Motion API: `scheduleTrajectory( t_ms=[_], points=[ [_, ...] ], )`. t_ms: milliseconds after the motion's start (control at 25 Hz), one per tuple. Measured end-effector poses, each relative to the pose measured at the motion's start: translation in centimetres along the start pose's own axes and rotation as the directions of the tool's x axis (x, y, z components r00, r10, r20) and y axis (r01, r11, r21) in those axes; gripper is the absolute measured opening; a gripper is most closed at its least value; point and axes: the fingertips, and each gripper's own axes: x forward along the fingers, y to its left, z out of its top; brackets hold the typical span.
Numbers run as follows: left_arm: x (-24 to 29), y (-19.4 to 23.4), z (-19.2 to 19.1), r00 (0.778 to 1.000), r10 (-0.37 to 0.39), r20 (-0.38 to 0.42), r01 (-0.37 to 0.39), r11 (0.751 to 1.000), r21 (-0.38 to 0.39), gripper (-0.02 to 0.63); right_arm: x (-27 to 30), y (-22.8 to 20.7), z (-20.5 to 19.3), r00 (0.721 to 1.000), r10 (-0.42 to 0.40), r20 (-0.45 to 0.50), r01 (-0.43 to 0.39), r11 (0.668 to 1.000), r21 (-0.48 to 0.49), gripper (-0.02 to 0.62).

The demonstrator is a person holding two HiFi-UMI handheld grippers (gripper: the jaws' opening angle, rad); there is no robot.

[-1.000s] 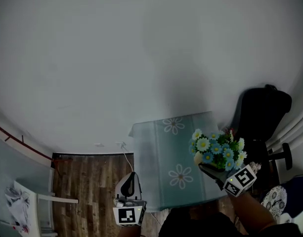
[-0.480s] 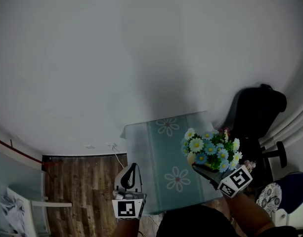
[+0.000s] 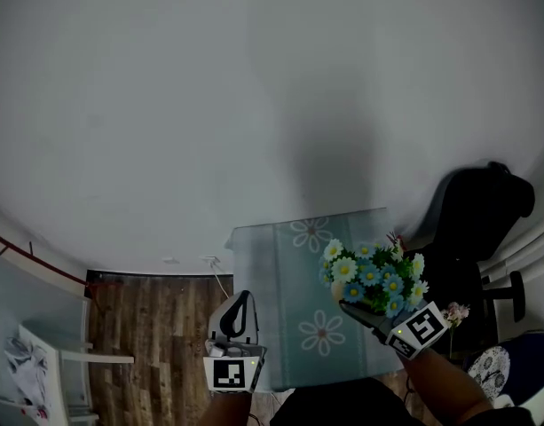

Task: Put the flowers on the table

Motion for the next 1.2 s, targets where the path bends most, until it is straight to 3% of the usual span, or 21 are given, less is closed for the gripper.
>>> scheduleTrajectory(
  t_ms=[520,840,1200],
  points=[
    [2.5,0.9,-4.4,0.997,0.038,-0.07,-0.04,0.998,-0.038,0.003,3.2,-1.7,-3.7,0.999,0.023,-0.04,-0.024,1.0,-0.014,0.572],
    [3.5,0.9,-6.7,0.994,0.014,-0.11,-0.018,0.999,-0.038,0.003,4.7,-2.8,-6.0,0.998,0.003,-0.055,-0.003,1.0,-0.007,0.572],
    [4.4,1.8,-8.7,0.994,0.043,-0.105,-0.05,0.997,-0.059,0.003,5.5,-2.8,-8.5,0.996,0.014,-0.092,-0.016,1.0,-0.019,0.571]
  ],
)
